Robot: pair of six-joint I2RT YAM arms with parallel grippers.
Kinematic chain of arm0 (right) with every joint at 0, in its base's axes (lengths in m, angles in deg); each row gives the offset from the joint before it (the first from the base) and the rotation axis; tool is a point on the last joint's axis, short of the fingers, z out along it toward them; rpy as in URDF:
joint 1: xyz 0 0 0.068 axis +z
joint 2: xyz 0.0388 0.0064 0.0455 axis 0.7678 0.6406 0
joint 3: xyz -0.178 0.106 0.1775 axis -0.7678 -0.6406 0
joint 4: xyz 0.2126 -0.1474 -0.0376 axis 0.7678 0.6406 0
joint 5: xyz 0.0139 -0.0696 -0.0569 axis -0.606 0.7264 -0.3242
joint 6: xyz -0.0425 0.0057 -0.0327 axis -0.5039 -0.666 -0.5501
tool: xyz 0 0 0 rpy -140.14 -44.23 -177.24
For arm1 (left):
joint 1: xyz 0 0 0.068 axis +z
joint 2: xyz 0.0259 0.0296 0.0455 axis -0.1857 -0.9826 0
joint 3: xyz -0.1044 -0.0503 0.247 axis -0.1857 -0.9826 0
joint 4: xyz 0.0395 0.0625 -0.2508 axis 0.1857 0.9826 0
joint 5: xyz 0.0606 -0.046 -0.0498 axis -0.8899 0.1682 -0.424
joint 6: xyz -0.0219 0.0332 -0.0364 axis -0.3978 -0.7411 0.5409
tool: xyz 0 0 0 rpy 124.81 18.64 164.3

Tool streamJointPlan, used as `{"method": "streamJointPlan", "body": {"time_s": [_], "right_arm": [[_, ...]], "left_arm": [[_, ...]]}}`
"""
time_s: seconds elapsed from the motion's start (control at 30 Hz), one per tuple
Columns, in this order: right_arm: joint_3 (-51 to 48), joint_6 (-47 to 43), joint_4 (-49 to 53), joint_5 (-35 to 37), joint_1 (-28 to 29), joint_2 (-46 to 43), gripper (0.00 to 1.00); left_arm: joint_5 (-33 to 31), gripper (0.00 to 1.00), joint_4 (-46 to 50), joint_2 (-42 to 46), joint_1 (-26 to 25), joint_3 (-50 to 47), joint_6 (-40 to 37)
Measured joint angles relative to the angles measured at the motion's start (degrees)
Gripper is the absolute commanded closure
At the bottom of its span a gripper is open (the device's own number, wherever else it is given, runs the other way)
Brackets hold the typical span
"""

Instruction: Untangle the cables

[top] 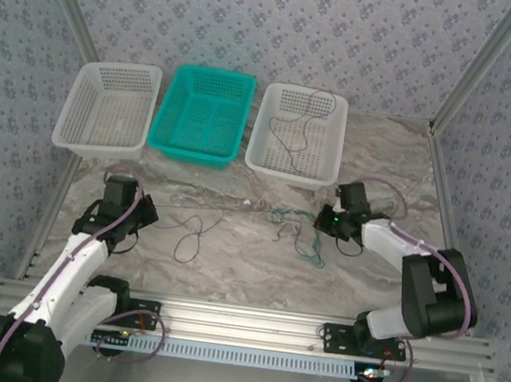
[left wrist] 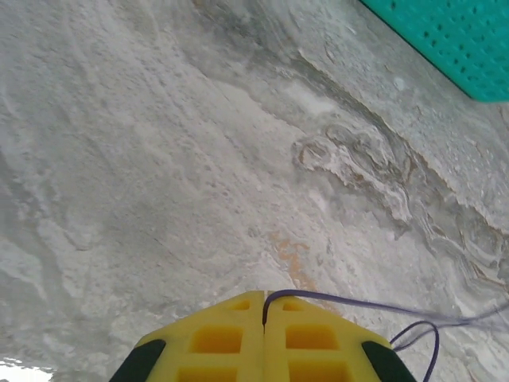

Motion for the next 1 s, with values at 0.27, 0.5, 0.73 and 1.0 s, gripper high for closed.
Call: {"method": "streamJointPlan", "body": {"time_s": [0.27, 0.5, 0.73, 1.0], "right_arm": [[-4.5, 2.8, 7.1, 7.1, -20.1, -15.3, 1.00], [-3.9, 0.7, 9.0, 3.7, -20.4, -13.9, 0.86], [1.3, -3.0, 14.9, 5.0, -8.4, -18.3, 0.22], [6.1, -9.0, 0.3, 0.4, 9.5, -37.9, 0.00]], "left_arm": [[-0.2, 1.00, 2.6, -2.0, 13.5, 7.4, 0.1], [14.3, 1.00, -0.4, -2.6, 11.5, 11.5, 0.0], [17.3, 1.00, 0.3, -8.0, -9.4, 34.3, -3.8], [14.0, 1.00, 0.9, -16.0, -24.1, 48.9, -6.7]]}}
